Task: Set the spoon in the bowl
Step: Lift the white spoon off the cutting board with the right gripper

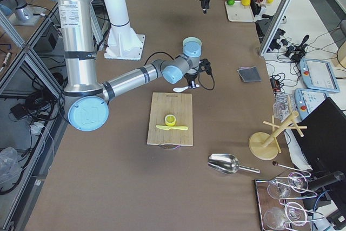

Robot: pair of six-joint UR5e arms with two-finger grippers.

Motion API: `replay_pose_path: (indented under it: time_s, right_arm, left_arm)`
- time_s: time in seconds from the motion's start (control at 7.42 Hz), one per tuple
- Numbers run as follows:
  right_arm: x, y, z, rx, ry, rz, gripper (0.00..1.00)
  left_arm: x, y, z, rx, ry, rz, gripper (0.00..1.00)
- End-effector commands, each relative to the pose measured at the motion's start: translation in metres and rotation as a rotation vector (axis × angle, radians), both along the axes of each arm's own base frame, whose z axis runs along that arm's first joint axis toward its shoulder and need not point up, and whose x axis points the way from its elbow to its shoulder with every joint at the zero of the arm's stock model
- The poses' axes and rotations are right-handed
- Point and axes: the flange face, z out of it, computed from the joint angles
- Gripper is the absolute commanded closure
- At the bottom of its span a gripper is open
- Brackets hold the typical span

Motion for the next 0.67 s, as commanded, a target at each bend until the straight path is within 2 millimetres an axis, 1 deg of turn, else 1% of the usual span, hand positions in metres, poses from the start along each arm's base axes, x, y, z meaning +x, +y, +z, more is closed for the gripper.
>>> replay_pose_path:
  time_s: [0.0,0.13,0.27,0.4,0.54]
  right_arm:
    - [-0.037,-0.027,-0.089,-0.119,-0.047,0.109,1.0]
    - [-0.052,-0.03,-0.122,-0.163,-0.08,0.175,1.0]
    - [-0.081,-0.026,-0.149,-0.197,-0.095,0.231,1.0]
    - [-0.107,-0.021,-0.17,-0.23,-0.104,0.293,1.0]
    - [-0.128,-0.023,-0.185,-0.228,-0.109,0.296,1.0]
  left_arm:
    - [-0.054,-0.011,0.054,0.153,-0.132,0.043,0.02]
    - [-0.094,-0.017,0.096,0.213,-0.217,0.069,0.02]
    - [-0.126,-0.02,0.124,0.19,-0.247,0.038,0.02]
    - [-0.143,-0.014,0.153,0.162,-0.269,0.025,0.02]
    - [-0.171,-0.018,0.173,0.126,-0.286,-0.01,0.02]
